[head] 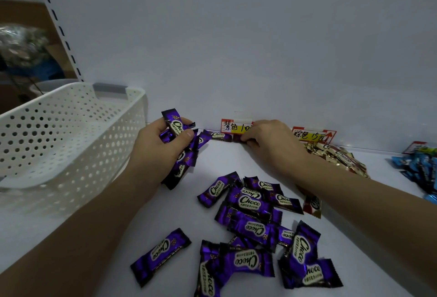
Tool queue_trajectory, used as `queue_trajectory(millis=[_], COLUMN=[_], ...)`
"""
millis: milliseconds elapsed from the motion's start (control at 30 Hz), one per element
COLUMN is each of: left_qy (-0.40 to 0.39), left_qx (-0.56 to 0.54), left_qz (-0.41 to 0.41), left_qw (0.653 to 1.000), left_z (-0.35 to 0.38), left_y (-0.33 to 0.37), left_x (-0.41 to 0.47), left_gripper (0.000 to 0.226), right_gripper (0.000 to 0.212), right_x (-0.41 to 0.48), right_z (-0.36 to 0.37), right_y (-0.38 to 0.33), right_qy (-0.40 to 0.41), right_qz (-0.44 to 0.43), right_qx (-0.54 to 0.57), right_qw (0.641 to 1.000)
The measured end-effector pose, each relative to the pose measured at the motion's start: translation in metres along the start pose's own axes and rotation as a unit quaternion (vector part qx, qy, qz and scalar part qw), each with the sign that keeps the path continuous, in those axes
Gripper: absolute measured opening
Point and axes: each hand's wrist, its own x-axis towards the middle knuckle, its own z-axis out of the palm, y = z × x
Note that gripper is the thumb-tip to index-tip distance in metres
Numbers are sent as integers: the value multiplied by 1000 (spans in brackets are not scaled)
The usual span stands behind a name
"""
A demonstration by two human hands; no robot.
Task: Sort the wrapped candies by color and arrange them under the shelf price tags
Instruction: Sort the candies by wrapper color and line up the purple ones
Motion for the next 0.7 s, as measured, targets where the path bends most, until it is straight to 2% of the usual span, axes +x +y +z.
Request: queue_trajectory(millis=[300,333,367,400,433,467,500,567,700], left_qy=[-21,-31,-44,-57,-70,-83,-96,-111,-86], left_qx=[-30,-41,-49,-51,-44,-30,-16,-7,-17], left_qz=[-4,-3,3,16,33,53,70,84,62], left_qw=[999,999,998,997,996,995,993,990,994], left_z=[1,2,2,2,2,2,3,4,4], left_y=[2,3,5,5,6,7,7,7,5], left_x=[-1,-2,-3,-4,-5,-6,-7,-9,-9], left_gripper=[14,15,15,16,16,17,17,18,17], right_gripper=[19,19,20,22,23,24,22,17,14], right_x=[3,2,0,-3,-5,-6,-8,-13,-23], right_z=[-2,-7,-13,-20,-27,-33,-36,-35,-36], right_y=[-1,-6,-13,-22,-32,-41,-47,-49,-35], right_qy=[-20,1,31,45,24,-24,-64,-92,-56], right_qz=[-5,-3,12,51,98,133,146,136,162], right_qx=[-30,-8,62,185,337,466,540,567,573], right_qw=[999,1000,998,980,936,874,826,807,801])
